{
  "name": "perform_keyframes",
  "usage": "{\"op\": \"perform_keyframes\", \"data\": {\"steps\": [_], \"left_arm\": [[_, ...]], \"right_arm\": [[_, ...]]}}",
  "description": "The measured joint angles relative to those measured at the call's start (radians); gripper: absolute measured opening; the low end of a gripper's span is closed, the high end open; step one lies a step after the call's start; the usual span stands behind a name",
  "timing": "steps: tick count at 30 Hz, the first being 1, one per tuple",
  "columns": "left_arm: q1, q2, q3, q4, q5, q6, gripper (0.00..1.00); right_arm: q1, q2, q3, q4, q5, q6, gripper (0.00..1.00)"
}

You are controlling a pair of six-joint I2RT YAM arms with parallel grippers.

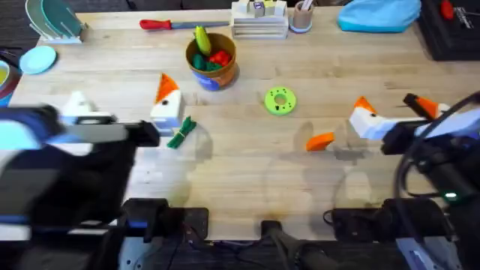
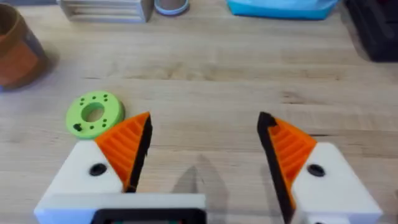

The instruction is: Pick up the gripper from the table and insert it into the empty holder that is missing its gripper. Then pick up a screw, insert it into the mounting hole, and use the screwdriver to tighten it. Finally, clean up the table by picking up the vegetable and placing it into the bucket.

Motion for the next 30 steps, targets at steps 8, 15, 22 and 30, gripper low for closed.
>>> {"op": "perform_keyframes", "data": {"steps": [8, 15, 22, 30], "left_arm": [[0.0, 0.345, 0.401, -0.429, -0.048, 0.007, 0.993], [0.0, 0.649, 0.564, -0.56, -0.058, 0.036, 0.993], [0.0, 0.813, 0.566, -0.634, -0.058, 0.043, 0.993], [-0.022, 0.988, 0.566, -0.647, -0.05, 0.043, 0.152]], "right_arm": [[0.0, 0.341, 0.467, -0.295, 0.0, 0.002, 0.992], [0.0, 0.476, 0.641, -0.355, 0.0, 0.004, 0.991], [0.0, 0.478, 0.642, -0.37, 0.0, 0.004, 0.991], [0.0, 0.478, 0.642, -0.375, 0.0, 0.004, 0.992]]}}
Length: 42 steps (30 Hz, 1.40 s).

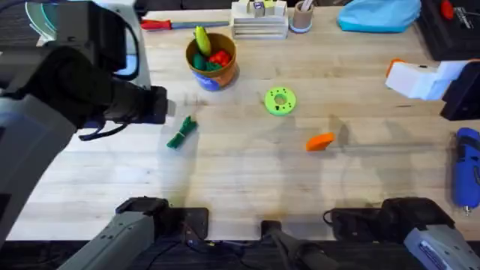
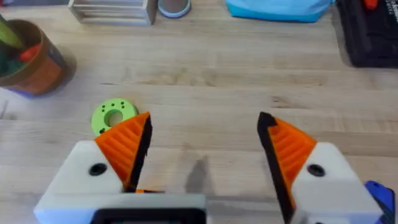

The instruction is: Pick up the gripper from the table and insert it into the empty holder that is missing its gripper. Then pick up a screw, insert it into the mounting hole, and use the screwdriver to tighten it. Finally, clean up the table by picking up the vegetable and placing it into the bucket.

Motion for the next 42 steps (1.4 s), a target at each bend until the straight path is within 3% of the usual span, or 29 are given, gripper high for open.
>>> {"op": "perform_keyframes", "data": {"steps": [1, 2, 3, 7, 9, 10, 13, 17, 20, 26, 33, 42], "left_arm": [[-0.013, 0.001, 0.0, -0.002, 0.003, 0.005, 0.045], [-0.032, -0.003, 0.001, -0.009, 0.006, 0.008, 0.013], [-0.052, -0.012, 0.003, -0.02, 0.008, 0.018, 0.09], [-0.161, -0.093, 0.045, -0.073, 0.019, 0.048, 0.722], [-0.217, -0.154, 0.079, -0.084, 0.023, 0.057, 0.949], [-0.246, -0.191, 0.098, -0.085, 0.023, 0.062, 0.983], [-0.316, -0.297, 0.135, -0.06, 0.024, 0.07, 0.994], [-0.355, -0.422, 0.151, -0.032, 0.025, 0.071, 0.994], [-0.355, -0.47, 0.151, -0.004, 0.026, 0.071, 0.993], [-0.355, -0.479, 0.151, 0.158, 0.026, 0.071, 0.993], [-0.355, -0.479, 0.151, 0.076, 0.054, 0.071, 0.993], [-0.356, -0.479, 0.149, 0.122, 0.092, 0.071, 0.993]], "right_arm": [[0.0, 0.0, 0.0, 0.0, 0.0, 0.0, 0.992], [0.0, 0.0, 0.0, 0.0, 0.0, 0.0, 0.992], [0.0, 0.0, 0.0, 0.0, 0.0, 0.0, 0.992], [0.0, 0.0, 0.0, 0.0, 0.0, 0.0, 0.991], [0.0, 0.0, 0.0, 0.0, 0.0, 0.0, 0.992], [0.0, 0.0, 0.0, 0.0, 0.0, 0.0, 0.992], [0.0, 0.0, 0.0, 0.0, 0.0, 0.0, 0.991], [0.0, 0.0, 0.0, 0.0, 0.0, 0.0, 0.991], [0.0, 0.0, 0.0, 0.0, 0.0, 0.0, 0.991], [0.0, 0.0, 0.0, 0.0, 0.0, 0.0, 0.991], [0.0, 0.0, 0.0, 0.0, 0.0, 0.0, 0.991], [0.0, 0.0, 0.0, -0.001, 0.0, 0.0, 0.991]]}}
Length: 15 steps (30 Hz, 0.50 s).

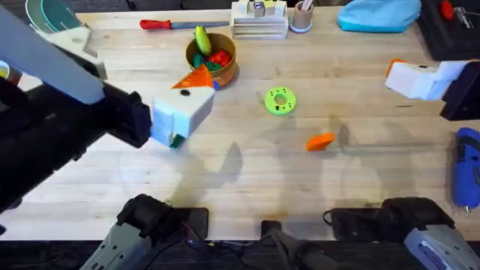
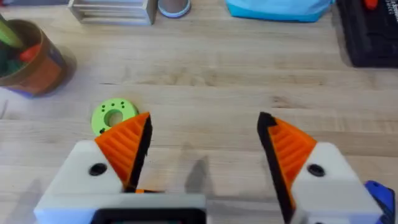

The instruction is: Pick up the gripper from the table and insert it into the empty holder that is missing its gripper. Then pick up a screw, insert it into the mounting hole, and use the screwdriver to tighten it. Finally, clean up the table by picking up the vegetable and placing it into the bucket.

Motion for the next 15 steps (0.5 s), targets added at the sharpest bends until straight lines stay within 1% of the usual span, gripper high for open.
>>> {"op": "perform_keyframes", "data": {"steps": [3, 5, 11, 15], "left_arm": [[-0.01, -0.015, -0.037, 0.071, 0.008, 0.003, 0.993], [-0.013, -0.055, -0.107, 0.141, 0.024, 0.006, 0.993], [-0.013, -0.291, -0.43, 0.429, 0.116, 0.007, 0.993], [-0.013, -0.428, -0.627, 0.575, 0.177, -0.005, 0.993]], "right_arm": [[0.0, 0.0, 0.0, 0.0, 0.0, 0.0, 0.991], [0.0, 0.0, 0.0, 0.0, 0.0, 0.0, 0.991], [0.0, 0.0, 0.0, 0.0, 0.0, 0.0, 0.992], [0.0, 0.0, 0.0, 0.0, 0.0, 0.0, 0.991]]}}
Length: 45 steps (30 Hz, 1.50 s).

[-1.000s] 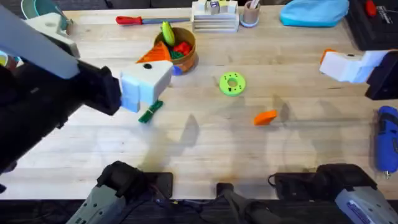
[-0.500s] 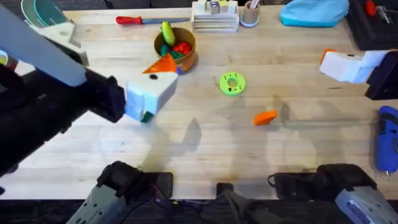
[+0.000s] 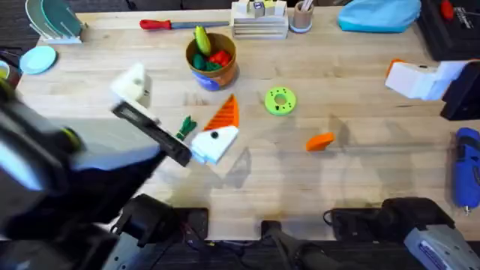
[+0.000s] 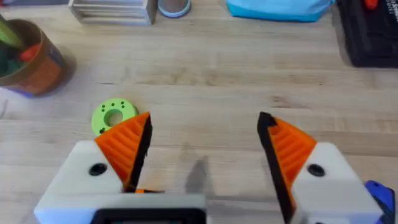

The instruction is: Pick up the gripper from the table and insert it into the empty holder that is missing its gripper. Then pick up a screw, insert it into the mounting hole, and use the screwdriver to tighten it. Finally, clean up the table by picking up the vegetable and placing it into the bucket.

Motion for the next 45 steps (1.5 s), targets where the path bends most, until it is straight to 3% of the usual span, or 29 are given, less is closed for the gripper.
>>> {"op": "perform_keyframes", "data": {"steps": [6, 13, 21, 45], "left_arm": [[-0.011, -0.127, -0.231, 0.203, 0.045, -0.032, 0.993], [-0.051, -0.136, -0.387, 0.386, 0.072, -0.065, 0.993], [-0.094, -0.135, -0.414, 0.26, 0.131, -0.076, 0.993], [-0.095, -0.135, -0.414, 0.261, 0.144, -0.076, 0.992]], "right_arm": [[0.0, 0.0, 0.0, 0.0, 0.0, 0.0, 0.99], [0.0, 0.0, 0.0, -0.001, 0.0, 0.0, 0.991], [0.0, 0.0, 0.0, -0.001, 0.0, 0.0, 0.991], [0.0, 0.0, 0.0, -0.001, 0.0, 0.0, 0.991]]}}
